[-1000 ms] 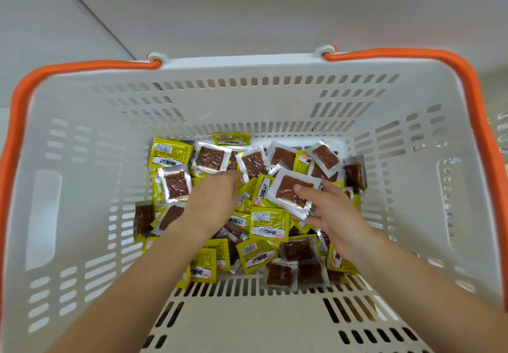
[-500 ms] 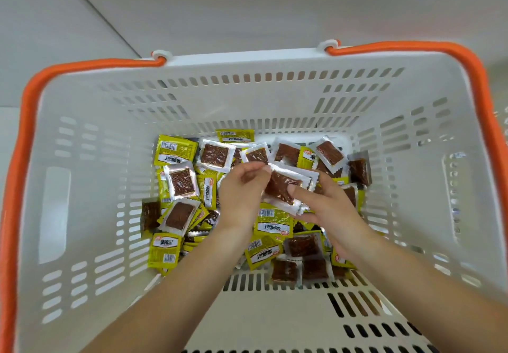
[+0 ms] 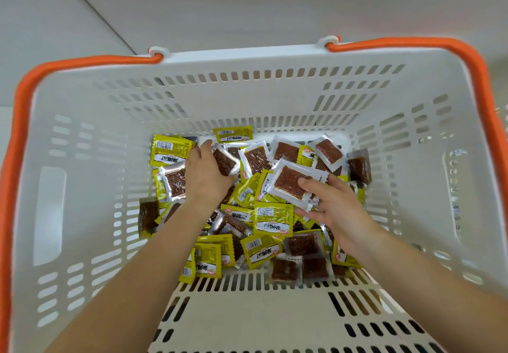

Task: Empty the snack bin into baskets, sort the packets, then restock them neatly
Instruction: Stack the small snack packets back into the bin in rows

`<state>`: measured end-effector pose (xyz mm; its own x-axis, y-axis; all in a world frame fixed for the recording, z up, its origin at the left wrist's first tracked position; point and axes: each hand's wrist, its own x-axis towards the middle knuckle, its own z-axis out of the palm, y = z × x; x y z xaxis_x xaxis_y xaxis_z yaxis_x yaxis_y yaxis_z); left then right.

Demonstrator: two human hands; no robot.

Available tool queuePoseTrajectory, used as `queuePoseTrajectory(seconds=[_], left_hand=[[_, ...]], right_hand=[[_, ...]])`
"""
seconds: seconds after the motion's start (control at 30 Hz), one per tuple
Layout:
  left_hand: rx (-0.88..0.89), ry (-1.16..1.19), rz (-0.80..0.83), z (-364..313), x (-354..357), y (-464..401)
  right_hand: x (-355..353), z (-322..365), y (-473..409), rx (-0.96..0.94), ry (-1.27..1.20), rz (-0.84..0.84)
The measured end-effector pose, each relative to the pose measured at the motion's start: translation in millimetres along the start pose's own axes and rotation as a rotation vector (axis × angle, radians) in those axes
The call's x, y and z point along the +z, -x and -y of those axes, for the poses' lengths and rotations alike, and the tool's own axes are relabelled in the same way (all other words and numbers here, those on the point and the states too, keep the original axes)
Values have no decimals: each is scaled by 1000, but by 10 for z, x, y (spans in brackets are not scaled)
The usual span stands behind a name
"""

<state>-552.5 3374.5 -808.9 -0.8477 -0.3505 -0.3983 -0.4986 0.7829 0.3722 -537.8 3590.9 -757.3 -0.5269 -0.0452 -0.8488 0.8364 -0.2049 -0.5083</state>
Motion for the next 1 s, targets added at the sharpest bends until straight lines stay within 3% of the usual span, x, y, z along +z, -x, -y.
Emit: queuePoseTrajectory(seconds=[0.1,0.27,0.47,0.57,0.63,0.7,0.77,0.8,0.87,1.0], left_hand=[[1,-2,-15,45,-80,-16],[-42,216,-70,61,-206,-30],[116,451,-32,-243,-340,-22],[-14,761,32,-431,-421,-5],[-179,1010,196,-504,-485,79],[-252,1108,299,-523,-486,174],[-255,1117,248,-548,-471,262],[-213,1108,185,-561,-478,298],[51,1021,60,-599,-543,406],[877,332,-127,-507,-580,581]], right_hand=[[-7,0,-29,5,-5,-25],[-9,30,9,-32,12,-6],[0,34,24,-39,-11,-55],[-8,42,3,-35,-33,-74],[-7,48,-4,-29,-43,-74],[-1,38,-11,-37,-27,-69],[17,32,-3,-58,-3,-53],[25,32,1,-60,-8,-43],[30,50,4,-49,-54,-9],[19,147,33,-81,-182,86]])
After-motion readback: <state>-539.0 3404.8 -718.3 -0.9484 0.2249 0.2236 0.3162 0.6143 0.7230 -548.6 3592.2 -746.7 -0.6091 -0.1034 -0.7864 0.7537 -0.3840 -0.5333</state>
